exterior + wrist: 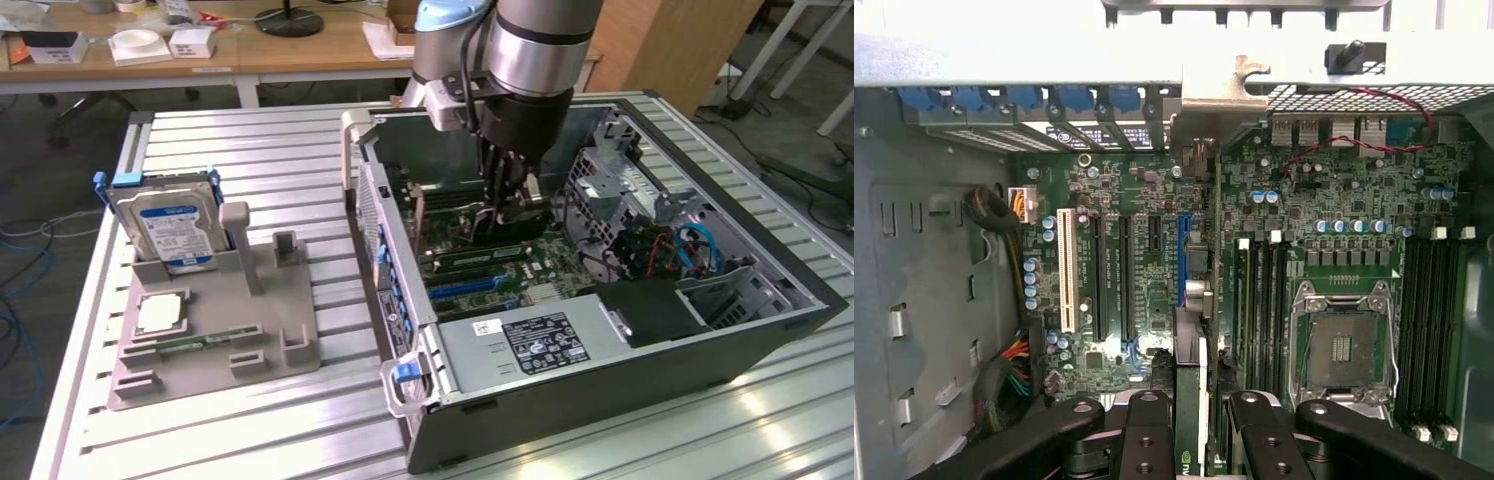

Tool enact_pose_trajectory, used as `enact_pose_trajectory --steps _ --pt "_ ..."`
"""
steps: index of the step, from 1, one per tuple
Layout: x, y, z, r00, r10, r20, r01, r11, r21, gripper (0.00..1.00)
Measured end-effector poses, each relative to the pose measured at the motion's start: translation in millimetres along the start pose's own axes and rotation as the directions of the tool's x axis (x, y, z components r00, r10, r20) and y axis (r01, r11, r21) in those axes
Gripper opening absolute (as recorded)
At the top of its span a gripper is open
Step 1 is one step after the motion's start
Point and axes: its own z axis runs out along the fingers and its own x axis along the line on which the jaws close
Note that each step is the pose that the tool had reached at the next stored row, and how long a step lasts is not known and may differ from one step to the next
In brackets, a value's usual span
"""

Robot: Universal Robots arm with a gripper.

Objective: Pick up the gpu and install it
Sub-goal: 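Insert the gpu into the slot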

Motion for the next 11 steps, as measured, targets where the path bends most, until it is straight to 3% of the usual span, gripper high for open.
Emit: enact_pose_trajectory --steps 11 --pt "1.8 0.5 8.9 1.0 0.0 0.0 0.0 1.0 0.0 0.26"
